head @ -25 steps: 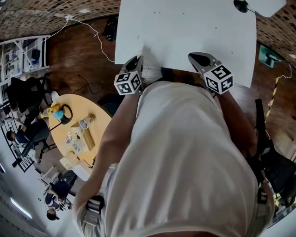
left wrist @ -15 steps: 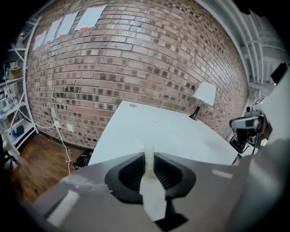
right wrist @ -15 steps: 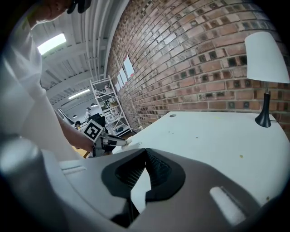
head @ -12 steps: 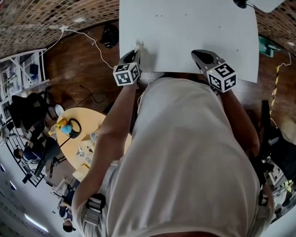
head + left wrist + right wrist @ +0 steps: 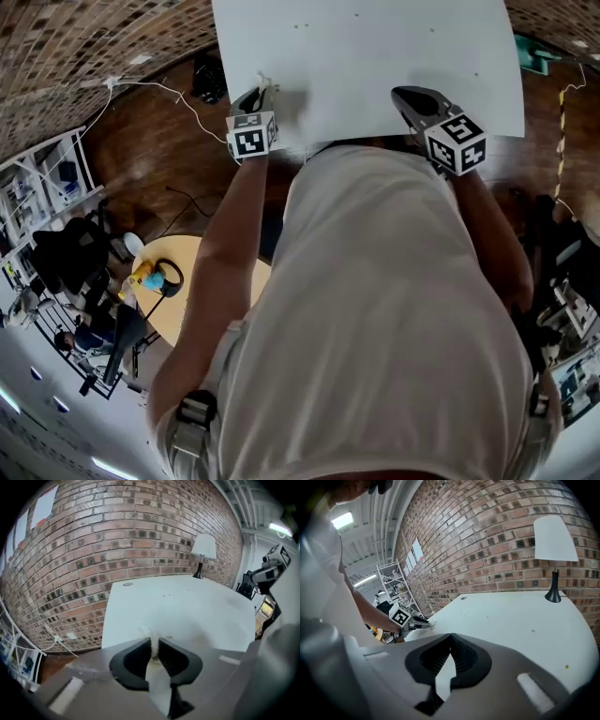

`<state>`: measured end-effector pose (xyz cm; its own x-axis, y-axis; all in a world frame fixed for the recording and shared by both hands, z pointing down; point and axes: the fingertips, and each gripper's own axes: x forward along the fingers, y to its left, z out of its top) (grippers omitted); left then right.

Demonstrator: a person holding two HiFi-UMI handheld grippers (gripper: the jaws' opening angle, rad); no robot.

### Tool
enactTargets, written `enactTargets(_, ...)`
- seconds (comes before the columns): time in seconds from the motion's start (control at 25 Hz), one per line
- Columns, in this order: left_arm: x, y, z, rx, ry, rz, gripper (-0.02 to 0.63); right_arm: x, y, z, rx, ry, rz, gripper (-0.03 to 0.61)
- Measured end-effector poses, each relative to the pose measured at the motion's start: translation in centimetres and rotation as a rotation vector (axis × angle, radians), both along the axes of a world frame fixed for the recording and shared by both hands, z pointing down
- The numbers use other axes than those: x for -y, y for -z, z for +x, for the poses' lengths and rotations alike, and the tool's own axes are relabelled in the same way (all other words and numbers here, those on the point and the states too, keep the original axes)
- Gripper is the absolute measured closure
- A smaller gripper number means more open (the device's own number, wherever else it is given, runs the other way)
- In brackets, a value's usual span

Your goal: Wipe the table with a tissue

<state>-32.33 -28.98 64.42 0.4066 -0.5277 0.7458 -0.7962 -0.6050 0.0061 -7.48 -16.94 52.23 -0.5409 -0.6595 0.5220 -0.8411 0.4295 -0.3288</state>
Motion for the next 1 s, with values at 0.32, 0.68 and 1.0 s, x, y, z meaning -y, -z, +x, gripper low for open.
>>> enactTargets(0.32, -1.0, 0.0, 2.0, 0.036, -0.078, 0.035, 0.56, 0.1, 0.0, 0.6, -0.001, -0.035, -0.01, 0.571)
enactTargets(0.68, -4.6, 0.0, 7.5, -0.062, -0.189, -0.019, 0.561, 0.4, 0.1, 0.8, -0.004, -0.042, -0.013, 0.571)
enactTargets(1.0, -0.9, 0.6, -1.9, -0.029, 0.09, 0.029, 0.558, -0.1, 0.2, 1.6, -0.02, -0.066, -0.03, 0.571)
